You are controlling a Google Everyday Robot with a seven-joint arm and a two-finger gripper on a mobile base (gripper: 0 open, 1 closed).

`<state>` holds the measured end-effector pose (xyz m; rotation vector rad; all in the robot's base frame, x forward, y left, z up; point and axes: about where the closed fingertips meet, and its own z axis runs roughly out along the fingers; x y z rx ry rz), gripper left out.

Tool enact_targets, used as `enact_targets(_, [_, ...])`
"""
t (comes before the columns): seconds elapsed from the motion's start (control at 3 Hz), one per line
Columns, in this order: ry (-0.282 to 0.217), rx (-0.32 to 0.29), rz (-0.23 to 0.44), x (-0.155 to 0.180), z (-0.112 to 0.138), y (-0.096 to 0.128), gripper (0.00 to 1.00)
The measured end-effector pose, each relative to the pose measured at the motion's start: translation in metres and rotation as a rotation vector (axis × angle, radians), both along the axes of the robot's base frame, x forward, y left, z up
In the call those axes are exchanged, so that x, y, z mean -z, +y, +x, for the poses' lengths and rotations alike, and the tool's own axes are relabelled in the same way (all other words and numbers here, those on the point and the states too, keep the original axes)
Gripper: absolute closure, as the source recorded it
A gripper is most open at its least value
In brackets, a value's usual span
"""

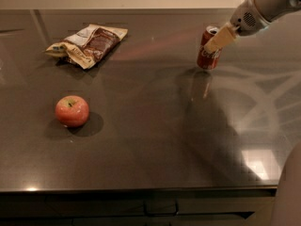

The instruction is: Move coke can near brown chip bag

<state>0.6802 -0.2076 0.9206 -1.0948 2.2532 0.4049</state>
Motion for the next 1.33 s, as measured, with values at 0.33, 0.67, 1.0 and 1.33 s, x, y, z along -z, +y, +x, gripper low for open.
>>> enact_targets(0.33, [0.015, -0.081, 0.001, -0.010, -0.003, 0.041, 1.00])
enact_targets(0.67, [0.029, -0.177, -0.005, -0.015, -0.008, 0.086, 1.00])
enact_targets(1.0, [0.037, -0.257, -0.010, -0.020, -0.012, 0.128, 1.00])
enact_targets(1.33, [0.026, -0.316, -0.018, -0.029, -0.011, 0.167, 1.00])
